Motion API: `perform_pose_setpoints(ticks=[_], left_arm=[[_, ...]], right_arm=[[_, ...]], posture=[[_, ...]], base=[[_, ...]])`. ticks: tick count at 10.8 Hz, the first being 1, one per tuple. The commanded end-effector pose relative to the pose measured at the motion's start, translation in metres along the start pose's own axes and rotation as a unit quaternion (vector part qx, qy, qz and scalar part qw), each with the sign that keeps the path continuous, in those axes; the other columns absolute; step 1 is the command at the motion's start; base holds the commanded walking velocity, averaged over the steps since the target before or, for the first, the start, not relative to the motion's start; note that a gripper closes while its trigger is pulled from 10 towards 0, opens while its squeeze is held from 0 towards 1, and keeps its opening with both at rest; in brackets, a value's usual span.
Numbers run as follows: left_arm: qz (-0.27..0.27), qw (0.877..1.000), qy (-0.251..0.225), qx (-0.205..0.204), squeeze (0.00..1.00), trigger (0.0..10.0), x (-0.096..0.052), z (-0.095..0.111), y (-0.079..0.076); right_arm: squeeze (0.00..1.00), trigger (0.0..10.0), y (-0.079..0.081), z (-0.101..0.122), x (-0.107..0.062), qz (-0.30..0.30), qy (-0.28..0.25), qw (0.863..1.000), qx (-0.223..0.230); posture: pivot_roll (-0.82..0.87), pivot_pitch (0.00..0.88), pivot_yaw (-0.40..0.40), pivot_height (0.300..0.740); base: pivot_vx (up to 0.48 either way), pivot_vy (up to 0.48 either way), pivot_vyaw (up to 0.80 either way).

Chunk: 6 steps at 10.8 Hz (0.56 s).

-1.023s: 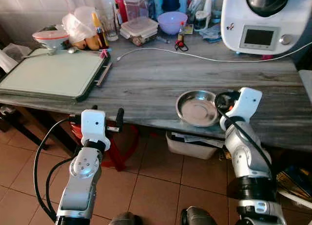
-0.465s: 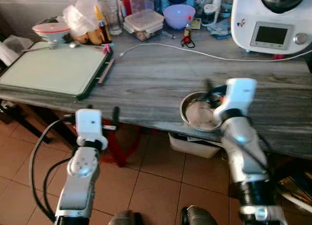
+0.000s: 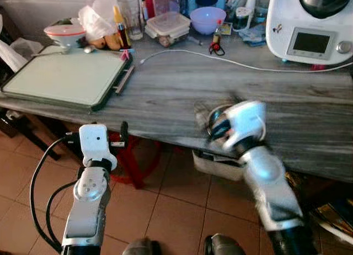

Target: Setting the table

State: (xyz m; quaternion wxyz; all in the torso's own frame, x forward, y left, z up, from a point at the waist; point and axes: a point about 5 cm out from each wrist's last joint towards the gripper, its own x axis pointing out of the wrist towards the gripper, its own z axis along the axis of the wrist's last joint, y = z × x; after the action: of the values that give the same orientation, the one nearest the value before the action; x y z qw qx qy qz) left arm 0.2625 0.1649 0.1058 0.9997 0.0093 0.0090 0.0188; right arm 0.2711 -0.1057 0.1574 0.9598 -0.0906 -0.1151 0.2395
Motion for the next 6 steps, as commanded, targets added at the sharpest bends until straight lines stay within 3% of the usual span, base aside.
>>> perform_pose_setpoints(ticks=[1, 3, 6], left_arm=[[0.007, 1.000, 0.004, 0.000, 0.00, 10.0, 0.000, 0.000, 0.002], [0.010, 1.000, 0.004, 0.001, 0.00, 10.0, 0.001, 0.000, 0.003], [0.013, 1.000, 0.007, -0.001, 0.00, 10.0, 0.001, -0.002, 0.002]], right_arm=[[1.00, 10.0, 0.010, 0.001, -0.002, 0.039, 0.001, 0.999, 0.014], [1.00, 10.0, 0.023, -0.009, -0.011, 0.108, 0.042, 0.991, 0.062], [1.00, 10.0, 0.035, -0.018, -0.032, 0.204, 0.091, 0.969, 0.106]], posture=[[-0.04, 0.069, 0.071, 0.740], [-0.04, 0.071, 0.067, 0.740], [-0.05, 0.070, 0.065, 0.740]], base=[[0.000, 0.000, 0.00], [0.000, 0.000, 0.00], [0.000, 0.000, 0.00]])
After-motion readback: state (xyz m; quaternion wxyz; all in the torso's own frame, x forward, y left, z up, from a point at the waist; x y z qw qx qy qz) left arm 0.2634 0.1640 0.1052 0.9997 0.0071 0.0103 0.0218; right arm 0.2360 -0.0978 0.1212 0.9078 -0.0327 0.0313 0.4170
